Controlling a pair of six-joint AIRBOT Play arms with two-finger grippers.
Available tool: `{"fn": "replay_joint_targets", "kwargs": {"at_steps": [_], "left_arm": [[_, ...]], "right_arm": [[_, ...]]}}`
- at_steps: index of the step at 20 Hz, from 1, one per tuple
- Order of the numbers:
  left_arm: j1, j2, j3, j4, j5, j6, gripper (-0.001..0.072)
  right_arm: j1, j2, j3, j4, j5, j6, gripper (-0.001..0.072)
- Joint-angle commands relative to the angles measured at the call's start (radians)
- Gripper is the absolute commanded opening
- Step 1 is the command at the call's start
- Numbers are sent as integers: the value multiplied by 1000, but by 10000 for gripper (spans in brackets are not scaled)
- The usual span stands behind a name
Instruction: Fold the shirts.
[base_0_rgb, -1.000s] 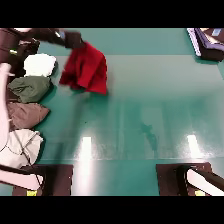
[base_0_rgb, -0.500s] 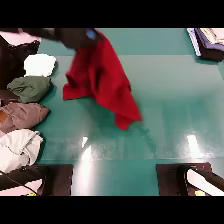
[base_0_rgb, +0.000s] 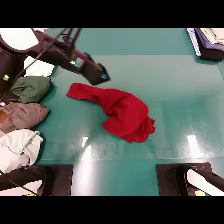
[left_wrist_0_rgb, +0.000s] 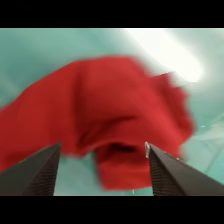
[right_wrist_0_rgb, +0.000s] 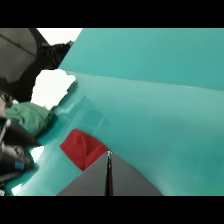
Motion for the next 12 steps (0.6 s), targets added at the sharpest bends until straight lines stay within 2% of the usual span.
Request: {"fn": "replay_joint_targets", "kwargs": {"at_steps": [1,2,5,8,12], "left_arm": [[150,5,-79,0,-97,-79,621],[170,11,-145,-55,-90,-76,622],[171,39,-432,-238,-41,8,622],[129,49,-697,-381,74,78,622],[25,49,-882,-386,237,98,622]], "right_arm": [[0,0,2,-1,32,0,18],[0,0,2,-1,32,0,18],[0,0,1,-1,32,0,18],[0,0,1,-7,31,0,18],[0,0,1,-7,30,0,17]]}}
